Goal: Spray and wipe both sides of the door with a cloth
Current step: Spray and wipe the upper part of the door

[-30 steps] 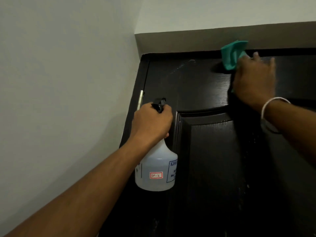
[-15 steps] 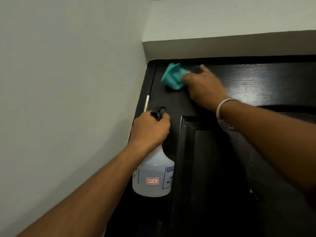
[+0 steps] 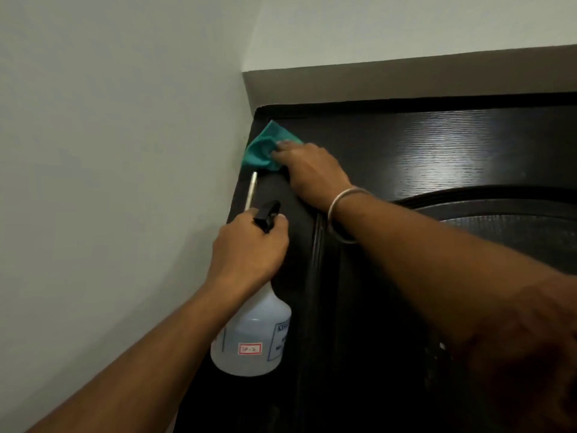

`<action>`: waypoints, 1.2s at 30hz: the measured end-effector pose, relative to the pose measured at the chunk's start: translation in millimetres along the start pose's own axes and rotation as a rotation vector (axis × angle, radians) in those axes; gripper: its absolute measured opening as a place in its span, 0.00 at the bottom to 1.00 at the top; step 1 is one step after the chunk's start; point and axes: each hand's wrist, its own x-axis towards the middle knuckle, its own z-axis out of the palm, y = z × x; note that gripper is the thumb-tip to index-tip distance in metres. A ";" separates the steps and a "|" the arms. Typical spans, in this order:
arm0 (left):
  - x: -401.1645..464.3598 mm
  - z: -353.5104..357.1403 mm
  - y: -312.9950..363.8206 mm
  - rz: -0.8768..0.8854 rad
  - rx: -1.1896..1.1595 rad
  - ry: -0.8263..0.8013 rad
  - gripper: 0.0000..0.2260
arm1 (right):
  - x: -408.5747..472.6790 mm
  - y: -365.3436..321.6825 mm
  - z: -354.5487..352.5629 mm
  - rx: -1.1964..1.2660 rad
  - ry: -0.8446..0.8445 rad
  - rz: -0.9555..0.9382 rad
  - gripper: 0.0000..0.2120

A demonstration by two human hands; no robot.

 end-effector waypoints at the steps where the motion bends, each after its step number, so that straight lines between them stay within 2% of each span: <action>1: -1.2 1.4 2.1 0.006 -0.004 -0.005 0.20 | -6.8 24.8 -10.0 -0.038 0.030 0.101 0.19; 6: -5.1 0.9 5.8 -0.022 -0.087 -0.055 0.18 | -84.1 140.2 -74.0 -0.146 0.283 0.527 0.20; 8: -6.2 1.9 3.5 -0.029 -0.097 -0.055 0.18 | -99.6 148.6 -81.1 -0.131 0.339 0.668 0.18; 10: -6.3 1.5 1.2 -0.039 -0.103 -0.041 0.18 | -88.1 129.6 -66.5 -0.074 0.392 0.714 0.16; 11: -5.8 1.8 0.3 -0.048 -0.106 -0.028 0.18 | -78.8 115.2 -56.1 -0.034 0.389 0.685 0.16; 13: -5.7 2.1 -2.3 -0.067 -0.109 -0.002 0.18 | -66.2 78.9 -28.1 0.043 0.334 0.507 0.19; 16: -7.6 6.6 -6.4 -0.070 -0.121 0.042 0.22 | -71.2 19.1 6.7 0.142 0.122 0.138 0.22; 18: -14.8 4.8 -3.0 -0.048 -0.129 0.040 0.16 | -85.2 -10.8 13.5 0.210 -0.032 -0.104 0.21; 20: -21.7 4.1 2.1 -0.049 -0.172 0.062 0.09 | -101.7 -13.6 9.5 0.197 -0.120 -0.302 0.19; 22: -27.1 3.2 5.3 -0.052 -0.162 0.040 0.09 | -114.3 9.7 -1.7 0.116 -0.071 -0.351 0.17; 25: -34.5 4.2 10.5 -0.046 -0.155 -0.031 0.07 | -132.6 67.5 -29.2 -0.018 0.111 -0.180 0.14; 28: -40.8 7.8 10.6 -0.062 -0.163 -0.085 0.12 | -163.5 124.1 -59.0 -0.078 0.293 0.166 0.11; 31: -49.2 17.0 11.2 -0.087 -0.166 -0.108 0.14 | -184.7 127.4 -68.3 -0.025 0.345 0.436 0.11; 33: -55.7 28.2 15.7 -0.115 -0.178 -0.141 0.13 | -183.0 103.9 -59.1 0.003 0.326 0.467 0.11; 36: -68.9 52.2 33.4 -0.156 -0.195 -0.252 0.12 | -184.4 85.2 -51.6 0.022 0.225 0.318 0.10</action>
